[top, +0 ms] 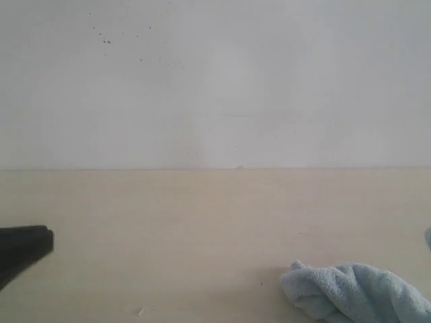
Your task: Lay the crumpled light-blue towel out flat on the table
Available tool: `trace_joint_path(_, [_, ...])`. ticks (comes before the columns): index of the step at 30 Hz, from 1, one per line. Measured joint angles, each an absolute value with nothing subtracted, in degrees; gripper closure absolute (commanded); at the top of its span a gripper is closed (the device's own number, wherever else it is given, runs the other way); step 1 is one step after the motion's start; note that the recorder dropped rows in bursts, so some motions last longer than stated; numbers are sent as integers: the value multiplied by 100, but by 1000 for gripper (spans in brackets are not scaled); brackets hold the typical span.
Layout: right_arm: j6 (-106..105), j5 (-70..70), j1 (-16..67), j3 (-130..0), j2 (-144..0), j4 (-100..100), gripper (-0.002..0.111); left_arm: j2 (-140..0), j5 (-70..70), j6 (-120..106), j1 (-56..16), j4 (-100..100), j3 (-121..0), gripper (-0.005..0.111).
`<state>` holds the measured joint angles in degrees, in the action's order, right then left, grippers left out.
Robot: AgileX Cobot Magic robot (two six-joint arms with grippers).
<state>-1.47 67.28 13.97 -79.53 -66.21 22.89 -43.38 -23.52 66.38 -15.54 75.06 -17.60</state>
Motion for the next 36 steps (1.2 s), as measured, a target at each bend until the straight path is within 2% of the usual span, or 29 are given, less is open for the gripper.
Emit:
trace_joint_path(5, [144, 6772, 1397, -7943, -6856, 3092, 109, -4693, -2731, 6638, -1865, 7656, -1749, 102])
trace_joint_path(13, [979, 6329, 1290, -7943, -7901, 4027, 106, -5492, -3069, 6229, -2766, 7767, -1812, 79])
trace_joint_path(16, [1172, 6248, 1073, -7932, -8505, 3983, 97, -5596, -2671, 6187, -3092, 7789, -2010, 79])
trace_joint_path(20, [1292, 5751, 751, -7934, -9111, 3863, 72, -5772, -2064, 6173, -3267, 7443, -2235, 79])
trace_joint_path(22, [1458, 5324, 559, -7934, -9307, 3836, 64, -5933, -1905, 6164, -3281, 7187, -2281, 79])
trace_joint_path(26, [2138, 4575, -123, -7934, -9799, 3823, 62, -6519, -1816, 6146, -3312, 6857, -2358, 79])
trace_joint_path(31, [2257, 4391, -1217, -8090, -10490, 2533, 62, -7352, -2053, 6203, -3312, 6772, -2605, 79])
trace_joint_path(36, [637, 4270, -1893, -8156, -10628, -110, 62, -7846, -2215, 6234, -3312, 6834, -2851, 79])
